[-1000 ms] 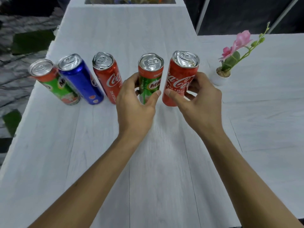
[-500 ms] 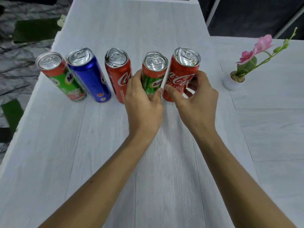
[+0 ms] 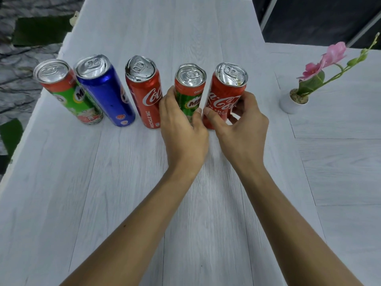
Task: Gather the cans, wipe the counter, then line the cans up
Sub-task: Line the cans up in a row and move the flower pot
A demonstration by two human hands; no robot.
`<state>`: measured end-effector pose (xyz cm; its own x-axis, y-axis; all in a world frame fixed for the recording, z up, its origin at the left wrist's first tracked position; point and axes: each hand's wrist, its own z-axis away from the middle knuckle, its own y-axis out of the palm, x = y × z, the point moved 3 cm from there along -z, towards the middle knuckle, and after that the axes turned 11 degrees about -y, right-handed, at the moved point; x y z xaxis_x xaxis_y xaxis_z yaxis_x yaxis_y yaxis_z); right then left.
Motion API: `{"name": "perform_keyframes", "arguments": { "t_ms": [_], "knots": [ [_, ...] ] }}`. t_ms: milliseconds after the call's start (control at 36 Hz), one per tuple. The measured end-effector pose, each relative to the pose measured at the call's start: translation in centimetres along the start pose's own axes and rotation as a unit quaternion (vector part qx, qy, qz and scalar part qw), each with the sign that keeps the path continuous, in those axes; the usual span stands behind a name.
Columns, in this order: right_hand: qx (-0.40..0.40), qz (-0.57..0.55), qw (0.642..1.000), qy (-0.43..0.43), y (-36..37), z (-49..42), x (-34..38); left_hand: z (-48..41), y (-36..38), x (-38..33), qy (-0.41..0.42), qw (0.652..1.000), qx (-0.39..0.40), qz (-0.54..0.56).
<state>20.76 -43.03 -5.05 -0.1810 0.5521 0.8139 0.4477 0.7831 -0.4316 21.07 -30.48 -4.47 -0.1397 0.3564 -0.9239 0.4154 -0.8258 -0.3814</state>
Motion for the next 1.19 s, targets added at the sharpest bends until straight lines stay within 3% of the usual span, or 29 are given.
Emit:
{"name": "perform_keyframes", "arguments": {
  "t_ms": [583, 972, 1194],
  "knots": [
    [0.021, 0.015, 1.000, -0.003, 0.5, -0.1, -0.2, 0.4, 1.4, 0.5, -0.038, 0.999, -0.005, 0.004],
    [0.085, 0.072, 0.994, 0.018, -2.1, 2.5, -1.4, 5.1, 0.4, 2.3, -0.081, 0.994, 0.067, -0.001],
    [0.112, 0.091, 0.989, 0.024, -5.8, 4.9, -2.7, 9.0, -0.9, 3.2, -0.019, 0.982, 0.171, -0.072]
  ]
}}
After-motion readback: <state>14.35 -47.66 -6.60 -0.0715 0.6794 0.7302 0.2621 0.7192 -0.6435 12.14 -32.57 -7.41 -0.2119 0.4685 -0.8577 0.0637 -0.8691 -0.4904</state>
